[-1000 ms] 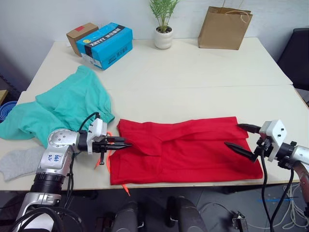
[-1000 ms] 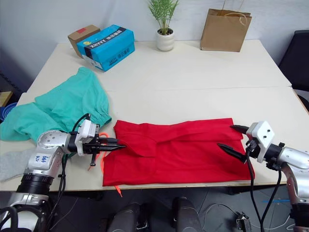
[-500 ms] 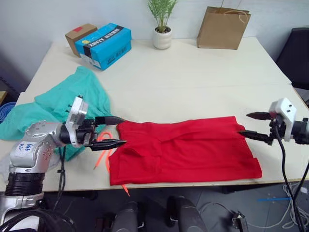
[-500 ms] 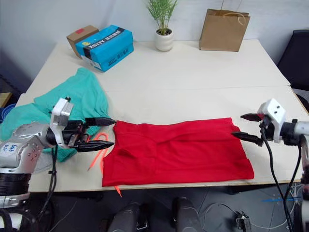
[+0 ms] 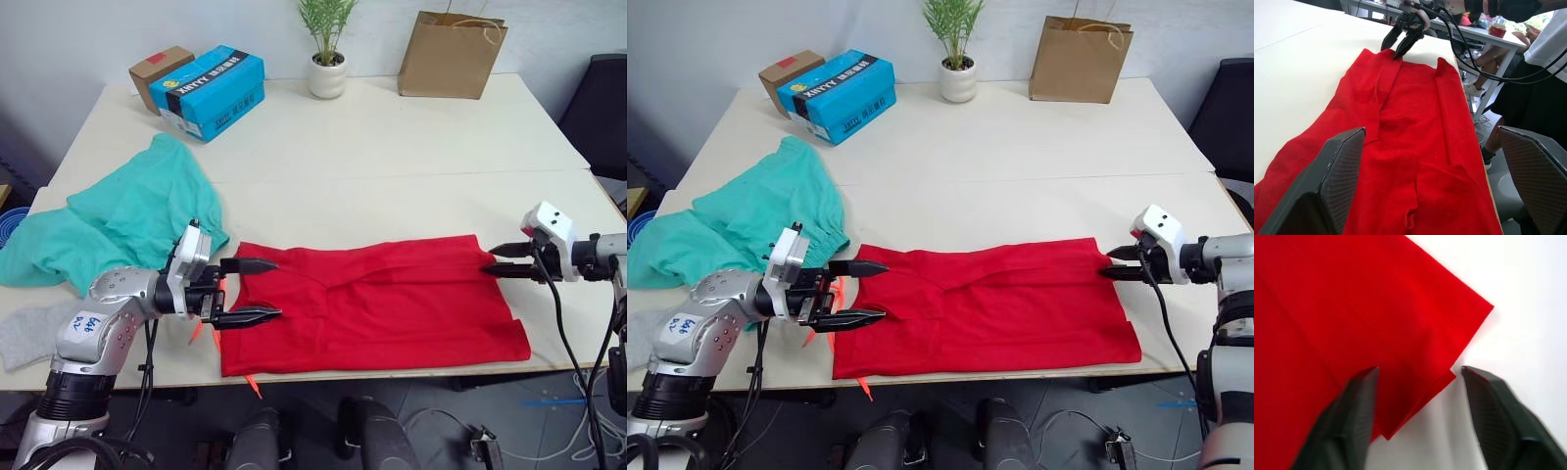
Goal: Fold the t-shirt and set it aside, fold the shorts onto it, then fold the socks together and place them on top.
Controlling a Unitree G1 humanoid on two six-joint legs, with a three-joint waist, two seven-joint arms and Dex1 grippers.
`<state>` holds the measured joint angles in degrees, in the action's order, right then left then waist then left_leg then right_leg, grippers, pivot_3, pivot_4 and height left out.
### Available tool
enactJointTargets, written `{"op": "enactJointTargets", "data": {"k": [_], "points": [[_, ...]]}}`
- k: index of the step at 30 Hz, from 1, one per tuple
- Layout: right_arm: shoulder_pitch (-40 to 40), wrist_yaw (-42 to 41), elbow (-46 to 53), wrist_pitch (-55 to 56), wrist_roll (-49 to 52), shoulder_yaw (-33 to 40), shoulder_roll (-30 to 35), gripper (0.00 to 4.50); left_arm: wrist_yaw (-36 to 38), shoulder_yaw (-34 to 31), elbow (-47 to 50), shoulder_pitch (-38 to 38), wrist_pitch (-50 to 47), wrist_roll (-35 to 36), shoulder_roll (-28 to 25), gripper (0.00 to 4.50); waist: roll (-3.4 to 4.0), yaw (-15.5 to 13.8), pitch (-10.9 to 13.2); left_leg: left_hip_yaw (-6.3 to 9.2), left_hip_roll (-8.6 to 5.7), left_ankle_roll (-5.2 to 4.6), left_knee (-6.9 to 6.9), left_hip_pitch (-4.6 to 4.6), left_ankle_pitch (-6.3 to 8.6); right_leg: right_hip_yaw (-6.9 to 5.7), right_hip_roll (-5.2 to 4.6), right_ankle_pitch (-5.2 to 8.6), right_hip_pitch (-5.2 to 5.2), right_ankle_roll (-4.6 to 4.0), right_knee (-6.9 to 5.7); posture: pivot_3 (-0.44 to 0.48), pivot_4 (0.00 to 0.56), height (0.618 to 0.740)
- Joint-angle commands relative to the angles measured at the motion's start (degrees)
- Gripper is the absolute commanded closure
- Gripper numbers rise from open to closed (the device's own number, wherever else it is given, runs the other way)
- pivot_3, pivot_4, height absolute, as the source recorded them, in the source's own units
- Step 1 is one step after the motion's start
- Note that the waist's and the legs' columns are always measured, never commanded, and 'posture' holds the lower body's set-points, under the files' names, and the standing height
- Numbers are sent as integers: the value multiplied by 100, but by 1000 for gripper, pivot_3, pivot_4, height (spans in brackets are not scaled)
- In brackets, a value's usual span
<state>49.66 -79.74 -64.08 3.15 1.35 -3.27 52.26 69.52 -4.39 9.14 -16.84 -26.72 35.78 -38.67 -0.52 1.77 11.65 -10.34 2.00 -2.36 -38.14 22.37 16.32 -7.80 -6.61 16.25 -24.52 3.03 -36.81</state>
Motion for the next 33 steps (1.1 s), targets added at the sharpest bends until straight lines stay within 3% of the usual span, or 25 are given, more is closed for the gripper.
{"op": "enactJointTargets", "data": {"k": [1, 4, 12, 19, 27, 30, 33], "points": [[107, -33, -84, 160, 13, 141, 10, 3387, -11, -26, 233, 67, 124, -30, -63, 0, 0, 0, 0, 0, 0, 0, 0, 0, 0, 0, 0, 0, 0, 0, 0, 0, 150, 740], [72, -108, -52, 244, 40, 195, 77, 4444, 9, 33, 198, 71, 178, -107, -87, 0, 0, 0, 0, 0, -1, 0, 0, 0, 0, 0, -1, 0, 0, 0, 0, 0, 150, 740], [-611, -450, 643, 286, 366, 564, 366, 4480, 32, 230, -85, 22, 377, -355, -36, 0, 0, -22, 0, 2, -1, 0, -1, 1, 0, -2, -2, 0, 1, 0, 1, 0, 150, 740], [-1370, -143, 1188, 187, 692, 987, 340, 4480, 117, 397, -409, -47, 553, -587, -42, 0, 1, -10, 0, 2, 0, 0, -1, -2, 0, -2, -2, 0, 2, 0, -3, 0, 150, 740], [-1511, 187, 1209, 156, 939, 1229, 90, 4480, 178, 516, -621, -174, 673, -720, 3, 0, 1, -10, 0, 2, 0, 1, -1, -2, 0, -1, -2, 0, 2, 0, -3, 0, 150, 740], [-1779, -80, 1724, -172, 1154, 1297, 198, 3909, 155, 481, -634, -164, 693, -711, -7, 0, 1, -15, 0, 3, 0, 0, -1, -2, 0, -1, -3, 0, 2, 0, -3, 0, 150, 740], [-2109, -88, 2241, -355, 1283, 1441, 423, 2862, 78, 383, -608, -117, 663, -629, 10, 0, 1, -27, 0, 4, 0, 0, -1, -1, 0, -3, -4, 0, 2, 0, -2, 0, 150, 740]]}}
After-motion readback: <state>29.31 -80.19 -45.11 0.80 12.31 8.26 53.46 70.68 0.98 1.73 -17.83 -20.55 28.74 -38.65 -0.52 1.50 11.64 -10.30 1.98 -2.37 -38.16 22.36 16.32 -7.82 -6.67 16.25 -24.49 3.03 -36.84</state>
